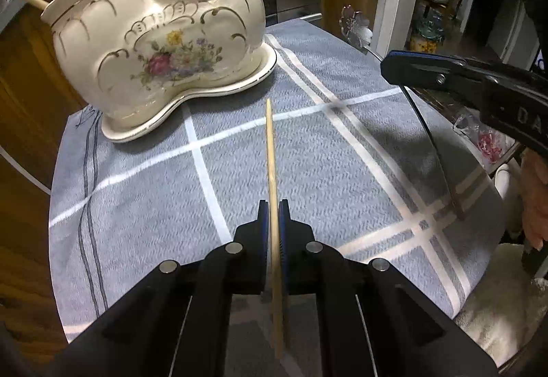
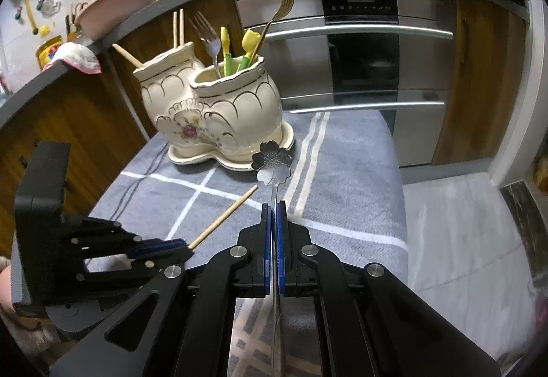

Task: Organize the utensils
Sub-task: 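Lift the chopstick and silver spoon up over the ceramic holder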

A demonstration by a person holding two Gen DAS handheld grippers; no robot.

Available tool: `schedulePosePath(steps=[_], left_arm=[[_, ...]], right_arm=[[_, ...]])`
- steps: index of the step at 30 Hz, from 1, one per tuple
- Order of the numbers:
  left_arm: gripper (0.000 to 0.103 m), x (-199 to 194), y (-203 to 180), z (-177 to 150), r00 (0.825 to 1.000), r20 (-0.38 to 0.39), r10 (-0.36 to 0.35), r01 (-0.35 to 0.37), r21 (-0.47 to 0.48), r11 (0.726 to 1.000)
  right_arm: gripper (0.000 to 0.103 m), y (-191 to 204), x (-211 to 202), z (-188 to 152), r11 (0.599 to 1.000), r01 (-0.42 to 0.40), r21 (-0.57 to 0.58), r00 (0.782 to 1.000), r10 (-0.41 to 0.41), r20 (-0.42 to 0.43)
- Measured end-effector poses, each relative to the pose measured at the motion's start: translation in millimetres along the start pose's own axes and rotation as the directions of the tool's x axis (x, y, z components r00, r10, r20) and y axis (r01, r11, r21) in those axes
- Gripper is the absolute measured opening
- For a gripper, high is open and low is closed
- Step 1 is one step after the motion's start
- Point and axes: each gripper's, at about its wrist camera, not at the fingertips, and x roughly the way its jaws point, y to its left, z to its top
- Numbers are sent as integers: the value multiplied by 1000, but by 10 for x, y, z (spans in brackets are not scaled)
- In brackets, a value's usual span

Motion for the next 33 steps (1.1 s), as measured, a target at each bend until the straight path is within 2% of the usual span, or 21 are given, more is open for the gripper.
schedulePosePath(steps=[5,11,15,17,19,25,29,33], left_arm=[[6,32,3,47,1000,10,1,-2,11,1000],[5,30,100,11,999,34,-40,40,6,999],[5,-108,232,-85,992,108,-72,72,7,997],[5,-222,317,-120,980,168,-105,108,-4,994],[5,-358,421,-144,966,234,-108,114,-10,993],[5,-741,689,-151,907,406,-111,131,-22,991],[5,-807,799,-122,899,425,-105,134,-38,990],[5,-837,831,-151,885,447,-126,159,-36,987]], right_arm=[[4,-6,-3,4,1000,-3,-3,1000,3,9],[4,31,-57,8,1000,-3,-10,999,4,44],[4,85,-142,34,1000,8,-15,995,-6,103],[4,126,-185,54,1000,11,-22,990,-8,142],[3,165,-220,76,1000,9,-25,984,-5,177],[2,329,-303,147,997,51,-60,958,-31,285],[2,341,-130,168,998,35,-52,974,-22,227],[2,367,-141,176,998,32,-55,968,-17,250]])
